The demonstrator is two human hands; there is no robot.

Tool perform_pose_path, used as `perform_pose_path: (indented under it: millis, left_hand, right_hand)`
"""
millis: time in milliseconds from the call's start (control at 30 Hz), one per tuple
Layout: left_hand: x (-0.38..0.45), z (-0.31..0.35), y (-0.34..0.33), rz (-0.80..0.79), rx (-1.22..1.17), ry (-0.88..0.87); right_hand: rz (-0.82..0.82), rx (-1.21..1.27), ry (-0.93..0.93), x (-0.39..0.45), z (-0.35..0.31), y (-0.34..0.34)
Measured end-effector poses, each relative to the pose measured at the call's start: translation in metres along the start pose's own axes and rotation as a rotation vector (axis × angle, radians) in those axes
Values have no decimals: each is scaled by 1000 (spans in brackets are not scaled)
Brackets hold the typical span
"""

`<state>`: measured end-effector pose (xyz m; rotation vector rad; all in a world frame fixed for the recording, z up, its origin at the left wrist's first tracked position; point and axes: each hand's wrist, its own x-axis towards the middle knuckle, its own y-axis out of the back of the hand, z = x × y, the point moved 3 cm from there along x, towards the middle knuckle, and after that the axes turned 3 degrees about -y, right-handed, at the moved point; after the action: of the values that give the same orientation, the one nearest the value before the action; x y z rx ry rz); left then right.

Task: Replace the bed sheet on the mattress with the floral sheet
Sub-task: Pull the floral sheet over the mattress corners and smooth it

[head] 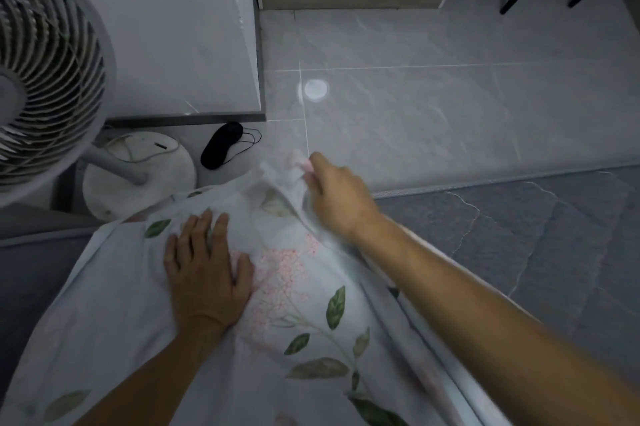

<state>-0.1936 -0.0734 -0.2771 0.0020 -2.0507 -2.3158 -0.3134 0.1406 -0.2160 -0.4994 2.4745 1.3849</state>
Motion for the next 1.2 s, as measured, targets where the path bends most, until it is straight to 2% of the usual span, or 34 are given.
perform_pose_path:
  millis: [100,167,333,567,733,867,933,1067,1133,1200]
  left_hand:
    - [-1,-2,-2,-7,17,3]
    - [-2,-3,-4,-12,31,5]
    - [-1,-2,-3,-19,23,1]
    - [0,-3,-3,-22,16,-1]
    - [0,-3,-3,-30,15,-5]
    - [0,-3,-2,-27,3,-5]
    - [0,-3,-2,-28,-1,-4]
    - [0,-2,-2,-36,-2,-3]
    - [0,-2,-2,-34,-4,1]
    - [0,-2,-2,-32,-8,6]
  right_hand:
    - [-95,-18,236,-48,-20,-40]
    - [-130,-63,264,-65,-16,-49]
    - [-47,311,-22,-58,1,-36]
    - [-210,-67,-182,-48,-16,-14]
    - [-341,-184,-253,-29,-5,19]
    - [-291,-292,-261,2,9,50]
    - [-140,-251,-258,22,16,76]
    - [263,-91,-207,44,21,122]
    - [216,-36,-172,38,16,115]
    - [15,-29,-204,16,13,90]
